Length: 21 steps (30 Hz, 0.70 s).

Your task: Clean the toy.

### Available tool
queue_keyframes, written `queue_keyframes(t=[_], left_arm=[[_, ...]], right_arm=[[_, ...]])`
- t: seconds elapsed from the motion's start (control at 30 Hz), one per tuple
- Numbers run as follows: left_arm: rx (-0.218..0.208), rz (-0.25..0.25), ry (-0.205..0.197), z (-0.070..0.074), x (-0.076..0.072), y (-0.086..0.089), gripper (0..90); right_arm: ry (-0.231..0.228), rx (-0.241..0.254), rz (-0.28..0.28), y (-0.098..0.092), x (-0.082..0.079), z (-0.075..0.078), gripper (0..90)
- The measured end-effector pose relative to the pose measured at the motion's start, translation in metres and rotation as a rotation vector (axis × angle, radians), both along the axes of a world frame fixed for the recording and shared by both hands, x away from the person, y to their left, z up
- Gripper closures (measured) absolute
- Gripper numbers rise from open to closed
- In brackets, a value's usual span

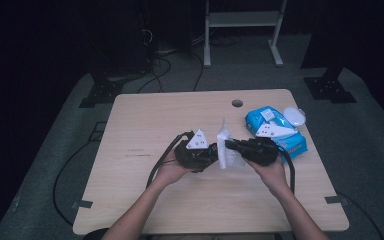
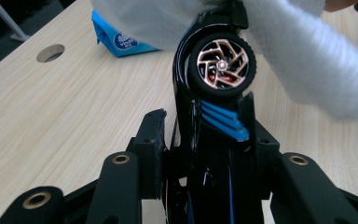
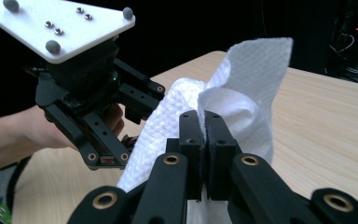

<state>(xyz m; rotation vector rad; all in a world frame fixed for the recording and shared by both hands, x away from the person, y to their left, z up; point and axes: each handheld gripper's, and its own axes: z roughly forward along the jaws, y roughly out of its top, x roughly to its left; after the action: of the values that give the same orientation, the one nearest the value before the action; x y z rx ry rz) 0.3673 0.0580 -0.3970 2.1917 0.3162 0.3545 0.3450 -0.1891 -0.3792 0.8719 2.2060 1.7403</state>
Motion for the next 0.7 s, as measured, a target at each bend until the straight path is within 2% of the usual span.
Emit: queue_keyframes(t=[0.13,0.27,0.37,0.43,0.5,0.57,0.7], left_arm=[[-0.010,0.005,-0.018,0.003,-0.002,0.002,57.7],[0.019,-0.008,-0.029,0.002,-0.003,0.000,57.8],[0.022,-0.018,-0.020,-0.002,-0.004,-0.004,57.8],[0.025,-0.025,-0.022,-0.004,-0.005,-0.007,57.8],[0.013,-0.033,-0.021,-0.003,-0.006,-0.008,57.8],[0.004,-0.033,-0.034,0.000,-0.008,-0.006,57.8],[-0.011,-0.032,-0.034,0.004,-0.007,0.000,57.8]], right_arm=[[0.018,-0.003,-0.021,-0.007,0.004,-0.005,86.4],[0.032,-0.037,-0.035,-0.011,0.007,-0.008,86.4],[0.023,-0.023,-0.018,-0.009,0.006,-0.004,86.4],[0.015,0.008,0.002,-0.007,0.004,0.000,86.4],[0.013,0.010,0.015,-0.004,0.003,0.001,86.4],[0.016,0.003,0.014,-0.003,0.004,-0.001,86.4],[0.047,0.032,-0.011,-0.012,0.008,-0.008,86.4]])
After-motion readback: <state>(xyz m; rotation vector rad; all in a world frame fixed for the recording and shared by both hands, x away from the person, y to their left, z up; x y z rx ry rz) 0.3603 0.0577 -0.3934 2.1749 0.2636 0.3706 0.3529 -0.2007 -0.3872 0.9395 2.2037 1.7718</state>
